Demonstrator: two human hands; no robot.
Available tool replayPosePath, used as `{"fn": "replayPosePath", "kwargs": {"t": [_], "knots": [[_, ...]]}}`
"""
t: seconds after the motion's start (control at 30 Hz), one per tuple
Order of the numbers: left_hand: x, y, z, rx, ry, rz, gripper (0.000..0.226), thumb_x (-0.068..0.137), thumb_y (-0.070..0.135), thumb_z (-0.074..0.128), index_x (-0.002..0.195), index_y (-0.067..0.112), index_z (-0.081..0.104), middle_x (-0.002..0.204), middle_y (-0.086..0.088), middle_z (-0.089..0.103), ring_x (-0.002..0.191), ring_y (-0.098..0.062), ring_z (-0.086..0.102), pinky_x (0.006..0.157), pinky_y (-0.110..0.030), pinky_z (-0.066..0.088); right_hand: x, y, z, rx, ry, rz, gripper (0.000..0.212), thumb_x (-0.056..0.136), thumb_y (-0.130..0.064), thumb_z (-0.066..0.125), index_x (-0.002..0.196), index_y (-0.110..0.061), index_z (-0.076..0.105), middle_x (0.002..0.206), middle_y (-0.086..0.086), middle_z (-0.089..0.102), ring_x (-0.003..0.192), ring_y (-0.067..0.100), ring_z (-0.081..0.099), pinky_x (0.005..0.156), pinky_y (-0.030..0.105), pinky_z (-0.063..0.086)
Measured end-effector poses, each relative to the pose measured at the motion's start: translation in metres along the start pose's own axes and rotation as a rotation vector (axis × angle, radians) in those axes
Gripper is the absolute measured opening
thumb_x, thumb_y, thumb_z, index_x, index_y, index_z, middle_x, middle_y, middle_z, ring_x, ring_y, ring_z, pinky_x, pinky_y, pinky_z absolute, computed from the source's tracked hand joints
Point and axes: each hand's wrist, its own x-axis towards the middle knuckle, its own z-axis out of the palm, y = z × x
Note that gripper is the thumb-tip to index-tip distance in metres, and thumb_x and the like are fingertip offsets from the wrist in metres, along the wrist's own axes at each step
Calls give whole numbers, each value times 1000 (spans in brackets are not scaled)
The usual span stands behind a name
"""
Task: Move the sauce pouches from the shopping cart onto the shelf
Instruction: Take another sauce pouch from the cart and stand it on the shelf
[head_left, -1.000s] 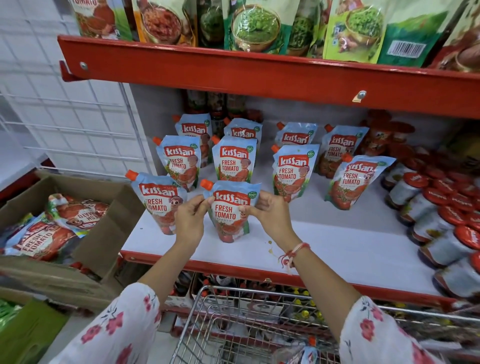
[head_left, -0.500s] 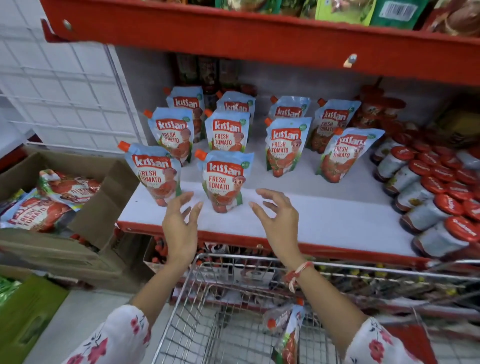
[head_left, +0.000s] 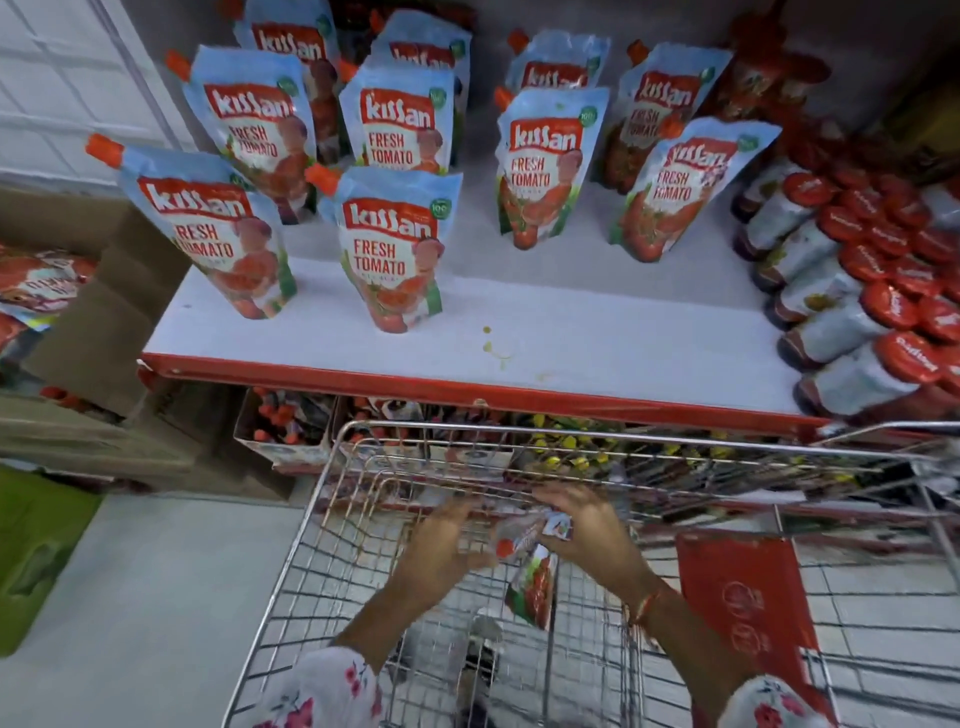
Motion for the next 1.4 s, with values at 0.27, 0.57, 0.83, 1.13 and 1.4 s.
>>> {"fn": "replayPosePath", "kwargs": {"t": [0.27, 0.57, 0.83, 1.13, 1.4], "knots": [[32, -1, 58, 130, -55, -192, 48, 82, 34, 64, 125, 16, 51, 123, -7, 62, 109, -20, 60, 88, -21, 48, 34, 42, 9, -96, -52, 160, 46, 87, -24, 63, 131, -28, 51, 112, 11, 70, 97, 26, 65, 89, 29, 51], [45, -17, 58, 23, 33, -212, 24, 90, 27, 54, 111, 18, 62, 98, -5, 71, 66, -7, 56, 41, -8, 39, 38, 45, 24, 46, 47, 131, 20, 86, -24, 64, 104, -19, 72, 94, 6, 78, 71, 15, 66, 72, 28, 57], [16, -10, 5, -282, 130, -65, 9, 81, 18, 67, 88, 23, 68, 79, -3, 73, 63, -10, 67, 60, -37, 59, 8, 17, 3, 236, 205, -9, 18, 83, -27, 67, 95, -16, 75, 83, 1, 78, 60, -15, 55, 57, 1, 41], [-23, 61, -66, -499, 277, 109, 15, 81, 11, 65, 87, 23, 72, 81, 9, 78, 78, -13, 72, 66, -28, 61, -35, -44, -70, 492, 421, -100, 16, 79, -23, 69, 93, -18, 75, 77, -21, 69, 65, -9, 66, 59, 9, 53], [-31, 133, -112, -589, 394, 348, 18, 79, 5, 66, 78, 21, 73, 77, 17, 77, 81, 1, 69, 66, -8, 52, -52, -79, -141, 675, 607, -265, 22, 72, -32, 70, 89, -20, 76, 90, -17, 76, 81, 4, 72, 72, 16, 56]]}}
